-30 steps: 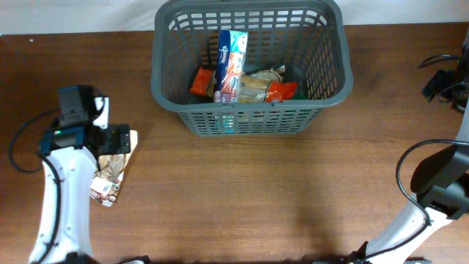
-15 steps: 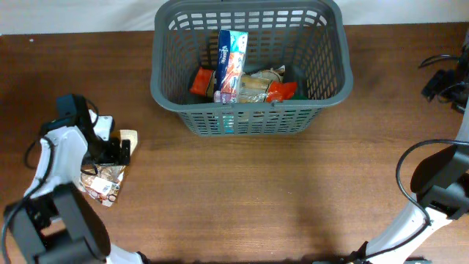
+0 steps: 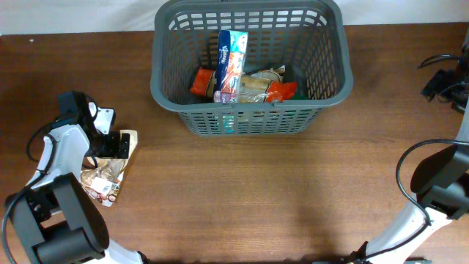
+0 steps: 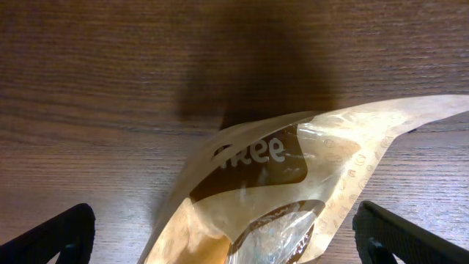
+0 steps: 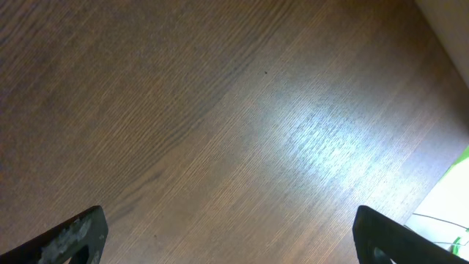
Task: Pack container
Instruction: 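Lower the left gripper onto the crumpled tan snack bag and grasp it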
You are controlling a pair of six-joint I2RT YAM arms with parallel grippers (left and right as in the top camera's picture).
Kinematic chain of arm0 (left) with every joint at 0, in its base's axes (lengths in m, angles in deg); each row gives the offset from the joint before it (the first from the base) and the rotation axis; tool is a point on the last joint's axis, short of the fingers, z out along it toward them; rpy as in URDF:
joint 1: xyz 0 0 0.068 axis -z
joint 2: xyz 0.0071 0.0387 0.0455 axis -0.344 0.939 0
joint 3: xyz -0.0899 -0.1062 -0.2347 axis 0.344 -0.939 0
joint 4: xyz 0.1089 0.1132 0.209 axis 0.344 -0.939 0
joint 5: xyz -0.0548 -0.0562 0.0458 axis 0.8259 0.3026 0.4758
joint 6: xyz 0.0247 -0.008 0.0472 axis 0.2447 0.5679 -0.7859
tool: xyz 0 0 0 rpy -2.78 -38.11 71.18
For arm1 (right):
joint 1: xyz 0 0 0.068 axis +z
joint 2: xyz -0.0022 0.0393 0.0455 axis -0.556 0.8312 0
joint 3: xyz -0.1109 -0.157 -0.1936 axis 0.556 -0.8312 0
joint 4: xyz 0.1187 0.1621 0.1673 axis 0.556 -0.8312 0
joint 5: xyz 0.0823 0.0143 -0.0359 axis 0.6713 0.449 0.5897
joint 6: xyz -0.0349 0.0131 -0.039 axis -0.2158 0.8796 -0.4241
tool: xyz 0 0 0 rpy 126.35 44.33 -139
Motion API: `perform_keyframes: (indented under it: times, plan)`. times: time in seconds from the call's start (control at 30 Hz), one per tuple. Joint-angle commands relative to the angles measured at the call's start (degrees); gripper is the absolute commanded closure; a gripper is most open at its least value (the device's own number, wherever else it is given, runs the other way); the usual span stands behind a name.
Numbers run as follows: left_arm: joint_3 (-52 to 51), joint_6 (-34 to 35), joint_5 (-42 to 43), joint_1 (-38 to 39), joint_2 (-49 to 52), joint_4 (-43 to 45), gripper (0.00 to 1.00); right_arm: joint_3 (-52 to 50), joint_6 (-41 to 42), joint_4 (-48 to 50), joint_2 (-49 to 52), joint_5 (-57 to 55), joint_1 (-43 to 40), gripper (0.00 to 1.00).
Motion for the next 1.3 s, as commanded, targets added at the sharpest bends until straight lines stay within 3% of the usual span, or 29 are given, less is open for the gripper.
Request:
perform_keyframes:
  times: [0.0, 0.5, 0.53, 0.57, 0.67, 0.73, 0.8, 0.87, 1.1, 1.27]
  plan:
    - [-0.17, -1.14, 0.83, -0.22, 3.23, -0.57, 0.01, -0.24, 0.9, 0.15, -0.02, -0.09, -0.42, 0.01]
    - [-0.2, -1.18, 0.81, -0.22, 6.84, -2.34, 0.01, -0.24, 0.9, 0.15, -0.02, -0.09, -0.42, 0.01]
    - [-0.2, -1.16, 0.81, -0.22, 6.84, -2.32, 0.1, -0.24, 0.9, 0.15, -0.02, -0.09, -0.42, 0.01]
    - [-0.2, -1.16, 0.81, -0.22, 6.84, -2.32, 0.28, -0.24, 0.9, 0.15, -0.02, -0.09, -0.42, 0.01]
    - [-0.17, -1.16, 0.81, -0.22, 6.84, -2.12, 0.47, -0.24, 0.9, 0.17, -0.02, -0.09, -0.42, 0.01]
    - [-0.17, -1.14, 0.81, -0.22, 6.84, -2.08, 0.68, -0.24, 0.9, 0.15, -0.02, -0.09, -0.42, 0.01]
    - [-0.17, -1.14, 0.81, -0.22, 6.84, -2.05, 0.78, -0.24, 0.9, 0.17, -0.02, -0.09, -0.42, 0.01]
    - [-0.17, -1.14, 0.83, -0.22, 6.84, -1.88, 0.98, -0.24, 0.9, 0.15, -0.02, -0.09, -0.42, 0.01]
    - [1.16, 2.34, 1.31, -0.22, 6.84, -1.4, 0.98, -0.24, 0.9, 0.15, -0.02, -0.09, -0.42, 0.01]
    - [8.98, 7.32, 2.97, 0.2, 6.36, -6.78, 0.98, -0.24, 0.9, 0.15, -0.02, -0.09, -0.42, 0.01]
